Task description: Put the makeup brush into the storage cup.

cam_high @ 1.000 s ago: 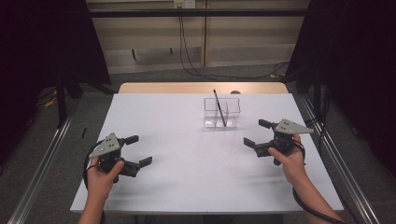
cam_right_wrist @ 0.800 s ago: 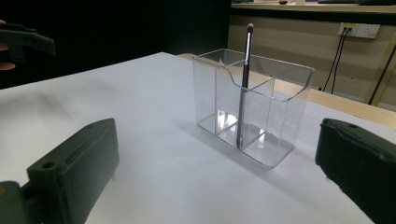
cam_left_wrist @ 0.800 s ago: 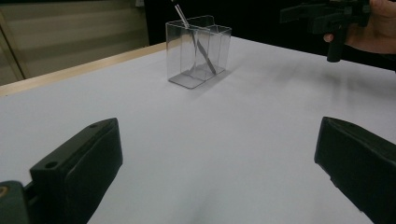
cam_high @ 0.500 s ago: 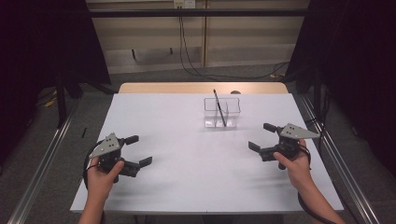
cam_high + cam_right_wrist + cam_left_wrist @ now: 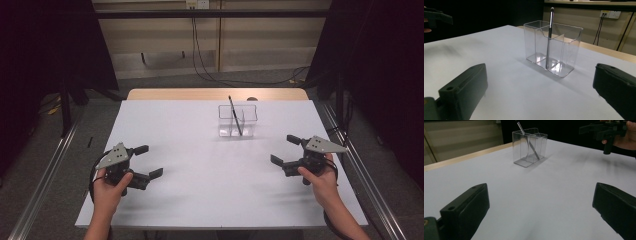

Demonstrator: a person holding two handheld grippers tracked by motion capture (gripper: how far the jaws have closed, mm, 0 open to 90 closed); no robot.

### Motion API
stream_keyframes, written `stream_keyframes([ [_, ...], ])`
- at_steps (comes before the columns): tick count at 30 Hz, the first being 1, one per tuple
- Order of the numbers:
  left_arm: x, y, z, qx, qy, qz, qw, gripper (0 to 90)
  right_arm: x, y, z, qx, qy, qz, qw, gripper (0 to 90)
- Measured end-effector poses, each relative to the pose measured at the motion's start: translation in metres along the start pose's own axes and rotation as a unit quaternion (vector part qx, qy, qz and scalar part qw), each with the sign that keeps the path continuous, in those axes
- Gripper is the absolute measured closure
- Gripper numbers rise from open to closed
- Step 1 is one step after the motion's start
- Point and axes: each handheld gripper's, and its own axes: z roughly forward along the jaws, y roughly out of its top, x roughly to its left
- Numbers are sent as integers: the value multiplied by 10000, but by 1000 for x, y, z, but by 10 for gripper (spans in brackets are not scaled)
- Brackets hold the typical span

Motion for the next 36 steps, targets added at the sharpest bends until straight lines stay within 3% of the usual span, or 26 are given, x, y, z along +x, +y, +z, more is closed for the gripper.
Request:
stream_keyframes([
  [36, 0, 0, 0, 2, -4, -7, 10000, 9, 0, -12, -34, 117, -181, -61, 9997, 0],
])
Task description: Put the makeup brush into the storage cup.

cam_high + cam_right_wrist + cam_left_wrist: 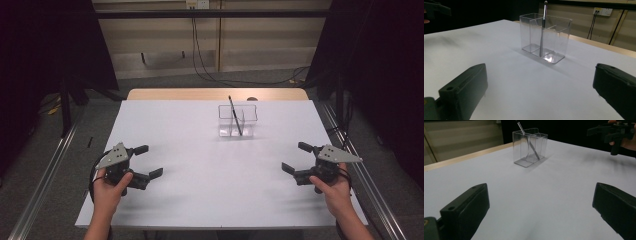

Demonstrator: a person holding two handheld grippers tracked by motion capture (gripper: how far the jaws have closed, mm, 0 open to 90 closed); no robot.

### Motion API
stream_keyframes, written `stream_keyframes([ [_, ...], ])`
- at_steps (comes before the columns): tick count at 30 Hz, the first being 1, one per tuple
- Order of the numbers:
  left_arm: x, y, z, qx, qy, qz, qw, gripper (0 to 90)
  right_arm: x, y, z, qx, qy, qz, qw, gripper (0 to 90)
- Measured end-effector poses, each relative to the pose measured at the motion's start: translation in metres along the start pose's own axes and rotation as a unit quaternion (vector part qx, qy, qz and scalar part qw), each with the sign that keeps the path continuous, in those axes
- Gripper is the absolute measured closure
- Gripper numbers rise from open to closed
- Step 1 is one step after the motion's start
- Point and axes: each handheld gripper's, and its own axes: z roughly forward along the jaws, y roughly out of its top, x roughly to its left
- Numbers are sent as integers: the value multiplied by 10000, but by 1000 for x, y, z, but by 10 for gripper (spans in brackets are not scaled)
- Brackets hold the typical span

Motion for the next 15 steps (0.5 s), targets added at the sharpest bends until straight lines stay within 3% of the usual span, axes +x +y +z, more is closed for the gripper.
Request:
stream_keyframes([
  [15, 0, 0, 0, -7, 8, -13, 10000, 9, 0, -6, -12, 22, -97, -29, 9999, 0],
])
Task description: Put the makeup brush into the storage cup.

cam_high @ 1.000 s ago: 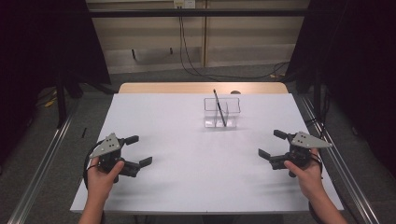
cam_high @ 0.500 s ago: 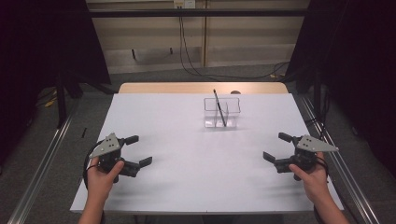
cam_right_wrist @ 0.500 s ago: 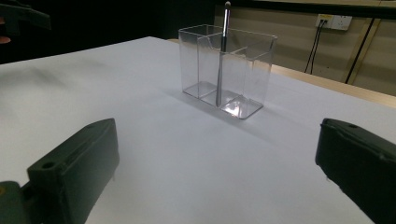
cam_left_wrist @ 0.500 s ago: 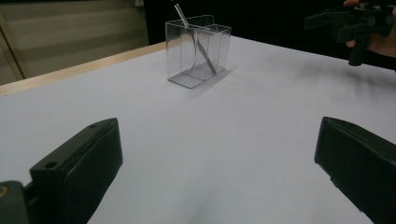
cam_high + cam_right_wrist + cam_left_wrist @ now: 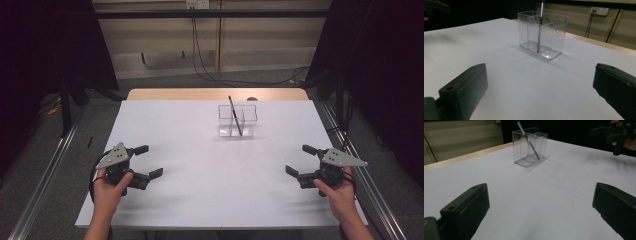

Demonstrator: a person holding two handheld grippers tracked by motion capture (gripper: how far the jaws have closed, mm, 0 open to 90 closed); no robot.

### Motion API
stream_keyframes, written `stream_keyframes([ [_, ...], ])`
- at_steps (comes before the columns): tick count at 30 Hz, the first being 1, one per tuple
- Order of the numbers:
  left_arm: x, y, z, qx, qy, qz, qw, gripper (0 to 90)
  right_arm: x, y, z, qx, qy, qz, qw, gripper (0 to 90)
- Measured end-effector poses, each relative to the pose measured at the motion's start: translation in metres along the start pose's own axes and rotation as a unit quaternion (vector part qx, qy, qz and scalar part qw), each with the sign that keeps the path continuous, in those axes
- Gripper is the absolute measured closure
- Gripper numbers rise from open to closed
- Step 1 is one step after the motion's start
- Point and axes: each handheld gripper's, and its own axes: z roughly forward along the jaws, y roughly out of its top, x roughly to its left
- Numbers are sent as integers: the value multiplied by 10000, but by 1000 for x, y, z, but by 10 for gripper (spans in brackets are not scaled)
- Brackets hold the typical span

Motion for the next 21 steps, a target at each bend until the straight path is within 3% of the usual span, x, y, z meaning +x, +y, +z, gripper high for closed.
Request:
stream_keyframes([
  [14, 0, 0, 0, 10, 10, 16, 10000, 9, 2, -1, -9, -49, -89, -76, 9999, 0],
  [21, 0, 0, 1, 15, -5, 13, 10000, 9, 2, -3, -14, -113, -144, 29, 9998, 0],
])
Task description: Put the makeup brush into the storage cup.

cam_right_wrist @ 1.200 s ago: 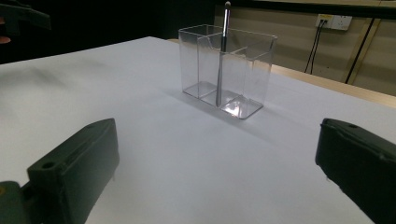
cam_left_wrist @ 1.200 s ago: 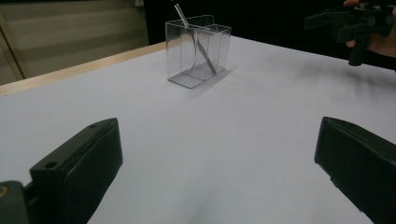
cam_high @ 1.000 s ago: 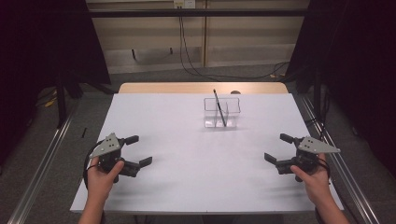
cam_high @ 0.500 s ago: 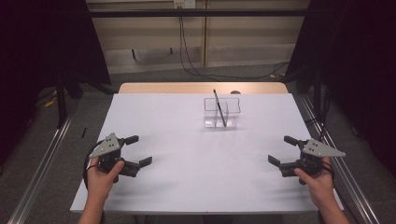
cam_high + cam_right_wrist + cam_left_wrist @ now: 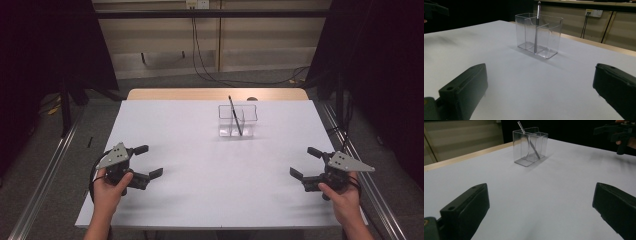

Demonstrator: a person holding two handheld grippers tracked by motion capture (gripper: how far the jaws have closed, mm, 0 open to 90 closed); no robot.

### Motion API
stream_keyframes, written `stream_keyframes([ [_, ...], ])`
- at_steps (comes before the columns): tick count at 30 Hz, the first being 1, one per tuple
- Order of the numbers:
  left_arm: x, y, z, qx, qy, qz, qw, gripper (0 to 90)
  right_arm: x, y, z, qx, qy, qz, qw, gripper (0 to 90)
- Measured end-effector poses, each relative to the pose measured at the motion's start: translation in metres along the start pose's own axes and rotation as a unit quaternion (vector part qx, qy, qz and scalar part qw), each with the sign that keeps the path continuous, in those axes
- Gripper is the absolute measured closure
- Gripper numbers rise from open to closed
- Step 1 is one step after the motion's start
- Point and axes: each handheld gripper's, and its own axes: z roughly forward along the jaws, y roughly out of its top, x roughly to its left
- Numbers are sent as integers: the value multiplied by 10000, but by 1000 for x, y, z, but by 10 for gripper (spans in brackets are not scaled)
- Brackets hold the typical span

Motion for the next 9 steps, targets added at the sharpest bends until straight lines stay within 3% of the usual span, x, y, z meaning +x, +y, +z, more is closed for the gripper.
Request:
stream_keyframes([
  [9, 0, 1, 0, 2, -5, 43, 10000, 9, 0, -2, -2, 57, -4, -31, 10000, 0],
])
